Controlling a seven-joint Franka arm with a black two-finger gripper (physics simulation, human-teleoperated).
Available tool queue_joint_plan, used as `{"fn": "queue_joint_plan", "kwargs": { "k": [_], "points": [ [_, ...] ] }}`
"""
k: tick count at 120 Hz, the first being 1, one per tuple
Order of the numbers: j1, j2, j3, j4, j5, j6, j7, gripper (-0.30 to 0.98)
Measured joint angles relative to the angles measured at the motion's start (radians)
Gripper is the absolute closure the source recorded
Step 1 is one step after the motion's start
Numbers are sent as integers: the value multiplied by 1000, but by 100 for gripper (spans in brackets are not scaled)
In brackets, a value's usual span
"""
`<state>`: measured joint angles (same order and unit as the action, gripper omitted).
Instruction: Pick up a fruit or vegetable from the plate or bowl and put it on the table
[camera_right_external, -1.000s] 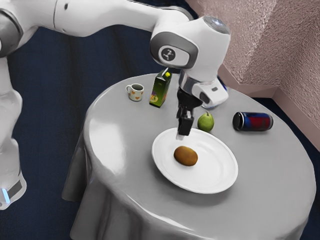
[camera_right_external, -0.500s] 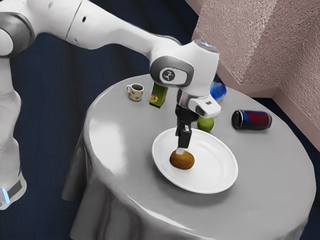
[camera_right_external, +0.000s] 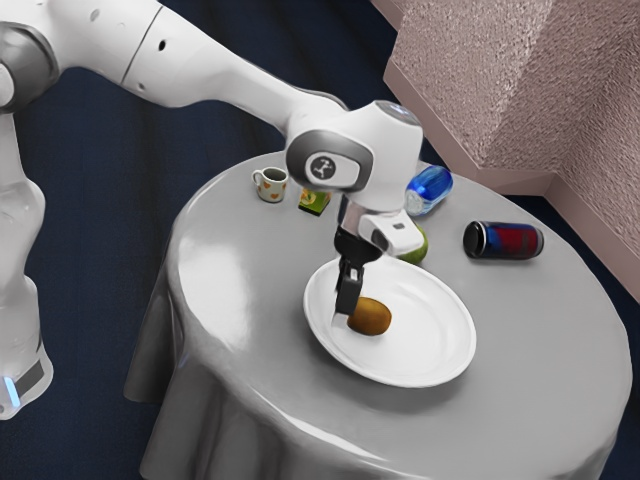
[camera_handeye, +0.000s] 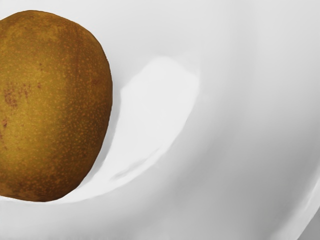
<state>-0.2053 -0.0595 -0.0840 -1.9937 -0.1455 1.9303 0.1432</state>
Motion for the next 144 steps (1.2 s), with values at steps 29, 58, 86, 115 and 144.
{"fn": "queue_joint_plan", "kwargs": {
  "k": [29, 58, 86, 115, 144],
  "points": [
    [-8, 13, 11, 36, -2, 15, 34, 0],
    [24, 86, 11, 86, -6, 34, 79, 0],
    [74, 112, 10, 85, -18, 46, 112, 0],
    [69, 118, 11, 79, -29, 54, 137, 0],
    [71, 135, 11, 80, -38, 61, 153, 0]
  ]
}}
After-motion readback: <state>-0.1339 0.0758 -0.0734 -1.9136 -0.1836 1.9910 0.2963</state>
